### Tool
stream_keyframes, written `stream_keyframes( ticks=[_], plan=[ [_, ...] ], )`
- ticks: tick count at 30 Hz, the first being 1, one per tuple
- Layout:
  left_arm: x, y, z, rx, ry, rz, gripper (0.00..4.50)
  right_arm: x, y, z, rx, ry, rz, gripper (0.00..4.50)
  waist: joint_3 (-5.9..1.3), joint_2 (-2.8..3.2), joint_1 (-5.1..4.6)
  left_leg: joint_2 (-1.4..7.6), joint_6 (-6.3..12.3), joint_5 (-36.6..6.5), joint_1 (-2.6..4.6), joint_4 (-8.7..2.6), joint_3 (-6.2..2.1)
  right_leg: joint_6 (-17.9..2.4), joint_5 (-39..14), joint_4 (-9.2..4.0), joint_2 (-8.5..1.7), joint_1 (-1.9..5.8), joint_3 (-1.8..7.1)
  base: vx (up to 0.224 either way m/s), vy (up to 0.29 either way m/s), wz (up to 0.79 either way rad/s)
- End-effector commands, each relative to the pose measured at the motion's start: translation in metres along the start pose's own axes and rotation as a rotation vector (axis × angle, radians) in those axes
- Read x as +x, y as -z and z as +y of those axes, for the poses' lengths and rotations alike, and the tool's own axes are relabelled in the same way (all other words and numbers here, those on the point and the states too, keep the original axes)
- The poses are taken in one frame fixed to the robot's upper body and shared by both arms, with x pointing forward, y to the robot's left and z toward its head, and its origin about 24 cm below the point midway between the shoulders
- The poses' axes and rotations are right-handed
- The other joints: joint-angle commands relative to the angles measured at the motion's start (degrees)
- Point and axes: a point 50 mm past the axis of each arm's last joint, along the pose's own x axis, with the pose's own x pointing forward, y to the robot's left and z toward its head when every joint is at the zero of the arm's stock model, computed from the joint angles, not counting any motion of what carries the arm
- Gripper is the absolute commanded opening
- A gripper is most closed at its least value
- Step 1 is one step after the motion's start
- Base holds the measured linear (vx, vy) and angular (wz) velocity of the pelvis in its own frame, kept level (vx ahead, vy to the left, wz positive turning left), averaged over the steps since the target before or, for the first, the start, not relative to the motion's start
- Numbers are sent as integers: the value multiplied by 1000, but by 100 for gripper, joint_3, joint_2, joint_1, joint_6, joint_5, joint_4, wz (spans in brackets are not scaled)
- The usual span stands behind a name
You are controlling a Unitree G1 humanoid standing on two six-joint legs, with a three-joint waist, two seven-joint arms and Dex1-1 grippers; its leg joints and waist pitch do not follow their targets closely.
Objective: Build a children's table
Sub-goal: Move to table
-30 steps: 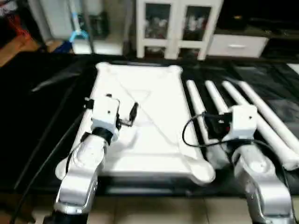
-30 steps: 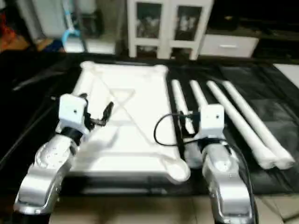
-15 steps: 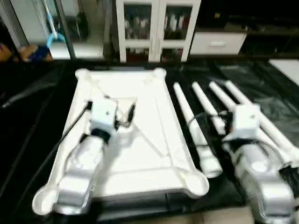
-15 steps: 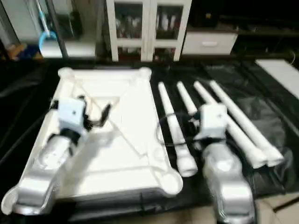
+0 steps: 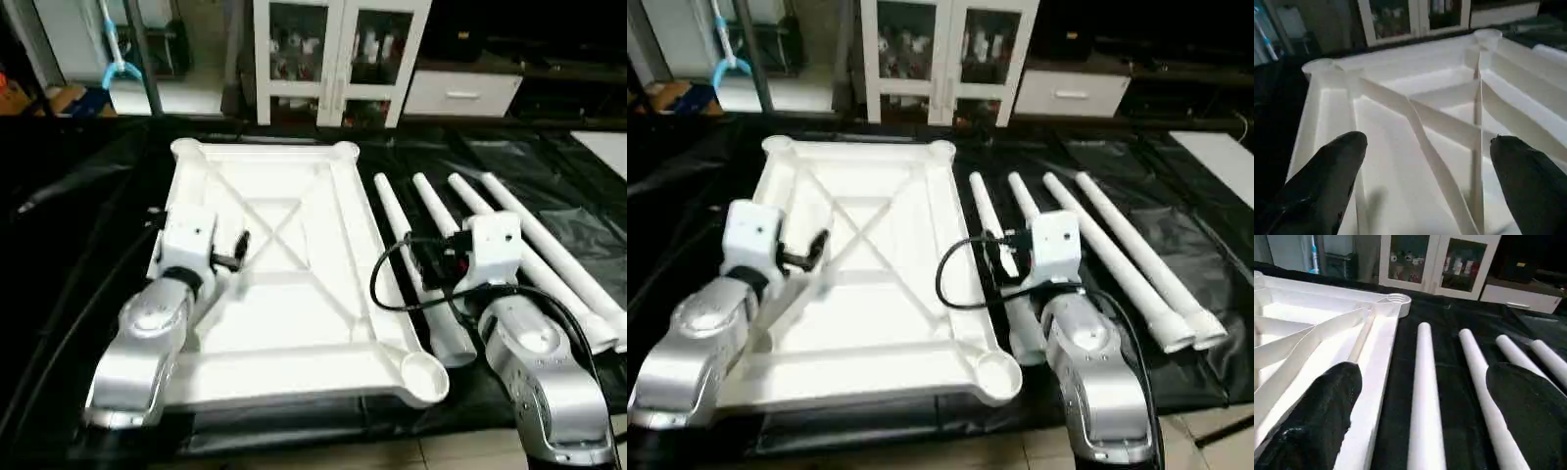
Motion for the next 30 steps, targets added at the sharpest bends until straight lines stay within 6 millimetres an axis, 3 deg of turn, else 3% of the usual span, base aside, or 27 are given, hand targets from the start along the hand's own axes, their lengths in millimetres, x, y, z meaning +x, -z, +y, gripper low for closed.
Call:
stream_keyframes(
  ticks=[1, 5, 8, 12, 20, 26, 27, 28, 30],
  plan=[
    [6, 4, 2, 39, 32, 75, 450, 2, -5, 0, -10, -17, -3, 448, -243, 49, 14, 360, -216, -1018, 158, -543, -156, -784, -450, -499, -527, 51, 305, 0, 0, 0],
    [9, 7, 11, 82, -3, 131, 450, 2, -6, 0, -15, -25, 0, 448, -269, 57, 8, 371, -199, -826, 134, -538, -147, -844, 92, -460, -550, 81, 304, 0, 0, 0],
    [13, 9, 29, 31, -116, 206, 450, -1, -6, -1, -25, -36, 14, 448, -276, 67, 18, 367, -133, -682, 132, -520, -130, -921, 343, -443, -549, 86, 305, 0, 0, 0],
    [16, 12, 32, -13, -125, 245, 433, -3, -6, -2, -28, -40, 20, 449, -263, 48, 37, 370, -103, -740, 133, -523, -128, -978, 148, -472, -566, 96, 311, 0, 0, 0],
    [24, 9, 29, -71, -72, 321, 375, -3, -6, -2, -37, -41, 26, 450, -249, 80, 61, 377, -164, -928, 148, -548, -136, -970, -136, -499, -568, 63, 316, 0, 0, 0],
    [31, 1, 27, -34, -23, 384, 328, -2, -7, 2, -37, -59, 38, 450, -254, 86, 109, 368, -178, -819, 151, -549, -130, -960, -9, -493, -567, 68, 322, 0, 0, 0],
    [31, 2, 27, -20, -10, 407, 307, -3, -6, 4, -40, -81, 48, 450, -257, 137, 124, 371, -194, -803, 151, -551, -143, -965, 31, -479, -570, 70, 319, 0, 0, 0],
    [31, 2, 27, -13, -4, 418, 307, -3, -6, 5, -43, -98, 56, 450, -258, 109, 120, 384, -196, -779, 146, -558, -141, -981, 145, -474, -572, 85, 319, 0, 0, 0],
    [31, 3, 28, -7, -8, 432, 295, -6, -4, 9, -48, -148, 77, 450, -261, 115, 127, 383, -180, -698, 143, -553, -137, -1003, 242, -469, -579, 93, 317, 0, 0, 0]
  ],
)
